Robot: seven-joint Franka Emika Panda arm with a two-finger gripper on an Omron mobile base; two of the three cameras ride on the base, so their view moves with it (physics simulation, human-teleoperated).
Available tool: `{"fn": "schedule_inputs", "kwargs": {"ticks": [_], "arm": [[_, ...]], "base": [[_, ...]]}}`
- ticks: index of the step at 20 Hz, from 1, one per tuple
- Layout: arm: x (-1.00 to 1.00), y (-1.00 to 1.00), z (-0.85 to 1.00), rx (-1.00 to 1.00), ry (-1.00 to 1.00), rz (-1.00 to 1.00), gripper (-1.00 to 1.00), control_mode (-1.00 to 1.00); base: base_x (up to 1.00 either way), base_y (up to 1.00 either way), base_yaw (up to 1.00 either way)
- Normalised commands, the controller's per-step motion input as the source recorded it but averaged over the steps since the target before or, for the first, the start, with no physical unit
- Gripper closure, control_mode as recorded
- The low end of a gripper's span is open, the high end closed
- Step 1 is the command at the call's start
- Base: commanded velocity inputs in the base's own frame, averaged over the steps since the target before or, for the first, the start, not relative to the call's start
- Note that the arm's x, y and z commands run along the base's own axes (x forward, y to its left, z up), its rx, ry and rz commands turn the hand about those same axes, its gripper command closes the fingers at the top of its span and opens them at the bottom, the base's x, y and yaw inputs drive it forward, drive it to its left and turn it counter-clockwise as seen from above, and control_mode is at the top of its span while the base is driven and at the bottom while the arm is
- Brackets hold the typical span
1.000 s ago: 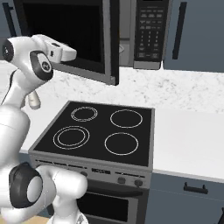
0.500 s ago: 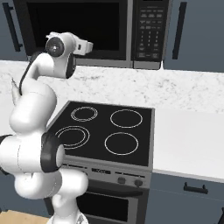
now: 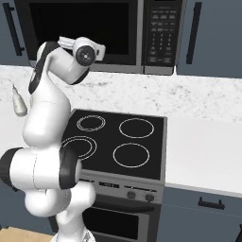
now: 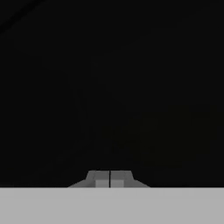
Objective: Open the microwave, place the bowl with waffle inside the microwave, then close the microwave door and turn it on.
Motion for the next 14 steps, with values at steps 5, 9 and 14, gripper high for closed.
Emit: {"fn": "schedule_inputs", "kwargs": {"ticks": [5, 9, 14], "arm": [[-0.08, 0.00, 0.40, 0.00, 0.01, -0.05, 1.00, -1.00], [-0.76, -0.28, 0.87, 0.00, 0.05, -0.15, 1.00, -1.00], [-1.00, -0.64, 0.60, 0.03, 0.08, -0.22, 1.00, -1.00]], "base": [[0.00, 0.00, 0.00], [0.00, 0.00, 0.00], [0.00, 0.00, 0.00]]}}
